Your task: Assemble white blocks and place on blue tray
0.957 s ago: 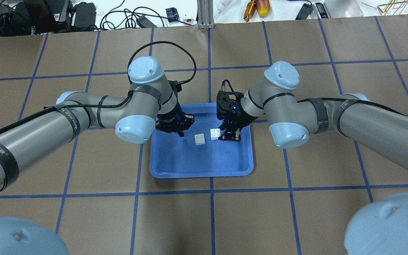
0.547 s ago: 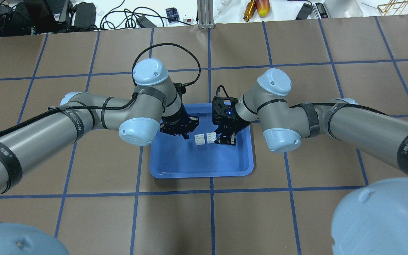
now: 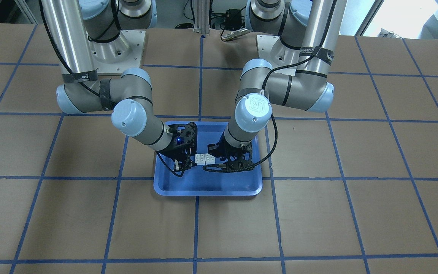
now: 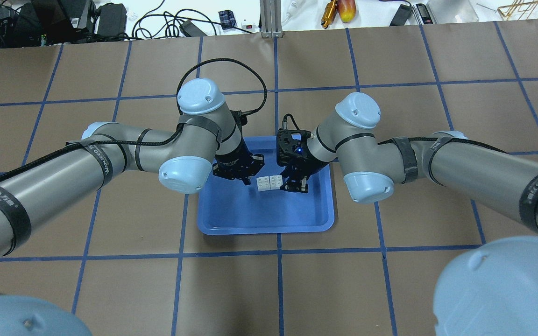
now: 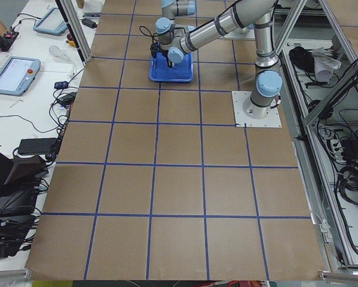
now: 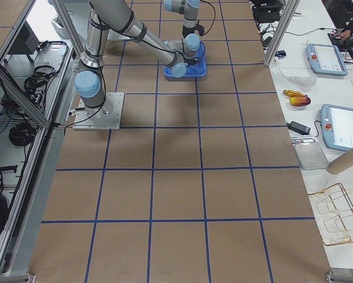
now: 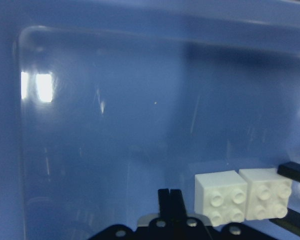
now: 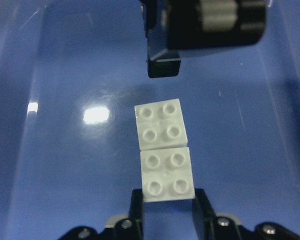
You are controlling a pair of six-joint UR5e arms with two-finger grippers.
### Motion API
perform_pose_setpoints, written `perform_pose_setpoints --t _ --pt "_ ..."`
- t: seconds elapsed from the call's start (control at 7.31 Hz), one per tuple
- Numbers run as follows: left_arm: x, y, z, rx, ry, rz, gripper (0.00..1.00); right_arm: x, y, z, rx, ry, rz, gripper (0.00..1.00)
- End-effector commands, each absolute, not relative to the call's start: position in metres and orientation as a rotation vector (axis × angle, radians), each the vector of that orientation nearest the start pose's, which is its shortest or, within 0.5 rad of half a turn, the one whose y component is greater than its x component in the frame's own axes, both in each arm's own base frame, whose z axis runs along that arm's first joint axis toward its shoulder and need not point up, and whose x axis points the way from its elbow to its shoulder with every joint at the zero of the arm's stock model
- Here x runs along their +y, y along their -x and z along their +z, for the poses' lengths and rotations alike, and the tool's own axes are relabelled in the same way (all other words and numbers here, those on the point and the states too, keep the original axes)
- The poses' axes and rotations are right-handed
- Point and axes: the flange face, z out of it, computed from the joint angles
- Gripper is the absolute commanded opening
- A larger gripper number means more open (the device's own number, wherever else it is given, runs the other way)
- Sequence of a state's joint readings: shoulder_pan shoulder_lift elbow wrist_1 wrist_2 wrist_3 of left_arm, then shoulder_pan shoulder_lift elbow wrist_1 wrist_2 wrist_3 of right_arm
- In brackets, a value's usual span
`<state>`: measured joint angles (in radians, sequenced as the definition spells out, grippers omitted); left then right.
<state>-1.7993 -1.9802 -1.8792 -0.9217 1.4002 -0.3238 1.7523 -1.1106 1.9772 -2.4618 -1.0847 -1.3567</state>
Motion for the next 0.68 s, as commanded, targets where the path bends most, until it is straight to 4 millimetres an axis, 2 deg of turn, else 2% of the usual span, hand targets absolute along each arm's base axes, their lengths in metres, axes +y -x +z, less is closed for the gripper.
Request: perform_pose_setpoints --t 0.0,0.14,0.27,0.41,0.55 --pt "-0.5086 0.2735 0.1889 3.278 0.166 0.186 0.12 -0.5028 -0.2758 0.1588 1.954 1.892 -0.401 0.0" --pt "-0.5081 0.2743 0.1897 3.279 0.163 0.184 0.12 -0.5027 -0.276 0.1589 1.96 1.883 -0.4 0.0" --pt "-0.5086 0.2735 0.1889 3.278 0.166 0.186 0.12 -0.5023 -0.2767 0.1589 1.97 1.87 -0.395 0.36" --pt "-0.5081 0.2743 0.1889 3.278 0.163 0.187 0.12 -0.501 -0.2793 0.1591 1.965 1.87 -0.395 0.61" --pt "-0.5081 0.2743 0.1889 3.278 0.163 0.187 0.12 -0.501 -0.2793 0.1599 1.967 1.868 -0.396 0.78"
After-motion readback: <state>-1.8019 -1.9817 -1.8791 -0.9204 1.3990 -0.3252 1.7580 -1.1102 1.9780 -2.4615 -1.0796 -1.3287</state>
